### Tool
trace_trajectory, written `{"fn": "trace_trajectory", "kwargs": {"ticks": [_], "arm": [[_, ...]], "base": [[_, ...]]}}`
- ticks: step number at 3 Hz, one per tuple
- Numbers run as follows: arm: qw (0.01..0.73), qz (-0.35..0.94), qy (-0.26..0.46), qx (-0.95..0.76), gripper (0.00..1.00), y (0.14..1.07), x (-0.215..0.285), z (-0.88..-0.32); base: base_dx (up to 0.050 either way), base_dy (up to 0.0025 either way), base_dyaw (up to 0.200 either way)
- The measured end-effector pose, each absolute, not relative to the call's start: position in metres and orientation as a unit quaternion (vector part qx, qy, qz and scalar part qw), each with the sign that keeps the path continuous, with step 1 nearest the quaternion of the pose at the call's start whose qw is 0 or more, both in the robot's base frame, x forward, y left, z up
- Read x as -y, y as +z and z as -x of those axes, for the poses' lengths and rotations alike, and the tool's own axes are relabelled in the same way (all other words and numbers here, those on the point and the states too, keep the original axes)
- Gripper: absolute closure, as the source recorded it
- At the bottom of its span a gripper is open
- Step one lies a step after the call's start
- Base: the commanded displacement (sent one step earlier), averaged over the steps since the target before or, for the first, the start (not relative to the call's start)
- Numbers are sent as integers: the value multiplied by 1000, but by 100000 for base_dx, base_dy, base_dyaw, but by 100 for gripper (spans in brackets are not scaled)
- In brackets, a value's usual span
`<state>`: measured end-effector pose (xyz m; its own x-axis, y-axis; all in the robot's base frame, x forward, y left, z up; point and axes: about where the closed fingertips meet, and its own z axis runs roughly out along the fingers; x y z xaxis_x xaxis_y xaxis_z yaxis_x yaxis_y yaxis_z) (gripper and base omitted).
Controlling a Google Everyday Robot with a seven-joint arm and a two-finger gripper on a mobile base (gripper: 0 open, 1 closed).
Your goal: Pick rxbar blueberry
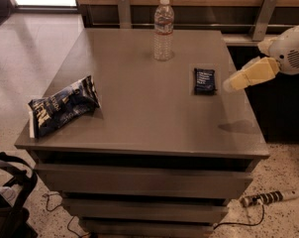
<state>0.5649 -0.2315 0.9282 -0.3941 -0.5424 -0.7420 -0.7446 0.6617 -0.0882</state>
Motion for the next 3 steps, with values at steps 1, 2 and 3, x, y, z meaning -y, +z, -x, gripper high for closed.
{"fn": "trace_trajectory", "kwargs": {"ticks": [1,2,3], "arm": [[420,347,147,-826,0,918,213,-569],[433,307,147,-835,0,903,195,-572],[437,285,144,-841,0,885,183,-586]], "base": [[0,0,0],[0,0,0],[0,0,0]]}}
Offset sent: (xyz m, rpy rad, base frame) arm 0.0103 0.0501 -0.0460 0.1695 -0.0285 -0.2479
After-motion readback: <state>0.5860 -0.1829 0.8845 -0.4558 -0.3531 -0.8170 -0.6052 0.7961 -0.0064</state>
